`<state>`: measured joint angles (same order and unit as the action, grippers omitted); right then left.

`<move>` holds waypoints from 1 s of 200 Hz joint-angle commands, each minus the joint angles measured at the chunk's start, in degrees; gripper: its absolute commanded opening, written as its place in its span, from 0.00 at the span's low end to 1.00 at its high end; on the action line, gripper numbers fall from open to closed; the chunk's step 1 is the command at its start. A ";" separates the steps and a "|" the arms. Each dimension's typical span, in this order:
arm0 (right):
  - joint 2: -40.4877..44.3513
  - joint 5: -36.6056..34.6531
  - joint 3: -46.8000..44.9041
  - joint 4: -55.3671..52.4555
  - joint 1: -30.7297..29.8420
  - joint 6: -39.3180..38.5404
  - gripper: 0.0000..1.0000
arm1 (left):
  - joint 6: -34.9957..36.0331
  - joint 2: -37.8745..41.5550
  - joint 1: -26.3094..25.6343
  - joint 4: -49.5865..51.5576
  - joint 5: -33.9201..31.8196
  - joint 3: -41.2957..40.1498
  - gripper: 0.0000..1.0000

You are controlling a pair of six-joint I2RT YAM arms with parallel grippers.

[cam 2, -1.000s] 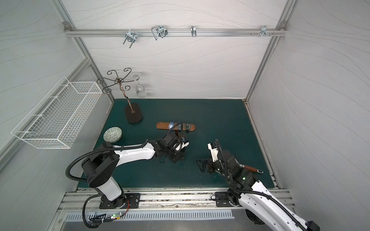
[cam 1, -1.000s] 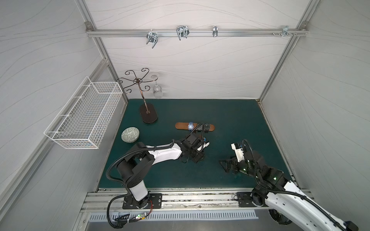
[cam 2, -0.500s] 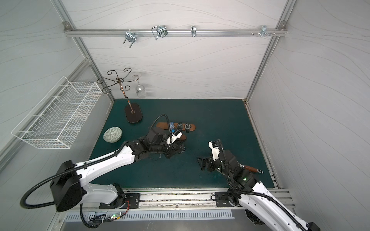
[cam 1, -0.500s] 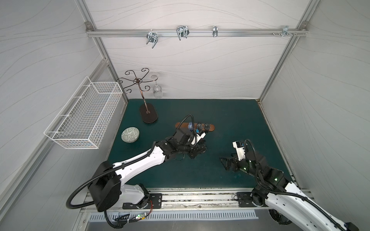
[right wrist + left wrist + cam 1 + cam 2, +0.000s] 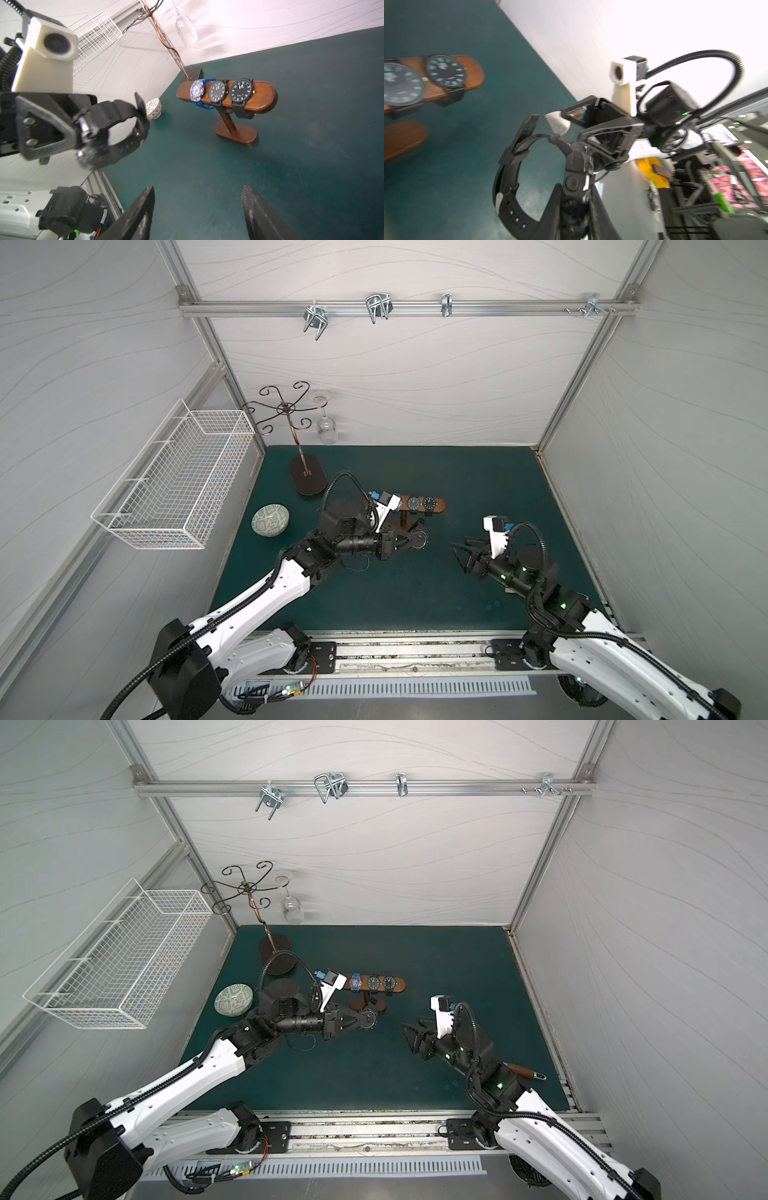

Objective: Place watch on stand
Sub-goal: Pick up the watch at the center of the board.

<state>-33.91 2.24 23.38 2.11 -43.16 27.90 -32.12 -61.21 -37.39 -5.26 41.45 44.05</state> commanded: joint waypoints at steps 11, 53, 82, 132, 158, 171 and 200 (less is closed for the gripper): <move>-5.13 3.42 1.94 9.58 -0.64 3.10 0.67 | -12.06 0.26 0.26 -17.42 5.90 -1.13 0.10; -7.72 3.99 3.85 12.91 -1.27 3.99 0.67 | -16.06 0.21 0.27 -24.40 6.45 -3.35 0.10; -8.68 4.79 5.23 14.04 -1.66 3.77 0.66 | -15.90 0.22 0.25 -24.61 6.12 -4.17 0.11; -12.42 5.42 5.72 17.10 -2.70 3.29 0.64 | -17.57 0.04 0.24 -26.88 5.92 -4.57 0.11; -14.19 5.49 5.84 19.67 -3.40 2.85 0.65 | -17.98 -0.46 0.22 -27.48 5.91 -4.67 0.12; -15.03 5.76 6.50 19.57 -3.89 2.23 0.65 | -17.82 -0.66 0.26 -27.57 5.92 -4.93 0.12; -14.95 5.10 6.87 19.07 -4.84 1.45 0.68 | -16.68 -0.65 0.24 -26.61 5.57 -5.12 0.12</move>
<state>-49.17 7.11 28.29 18.44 -47.05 30.48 -48.64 -61.73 -37.39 -27.97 46.28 38.74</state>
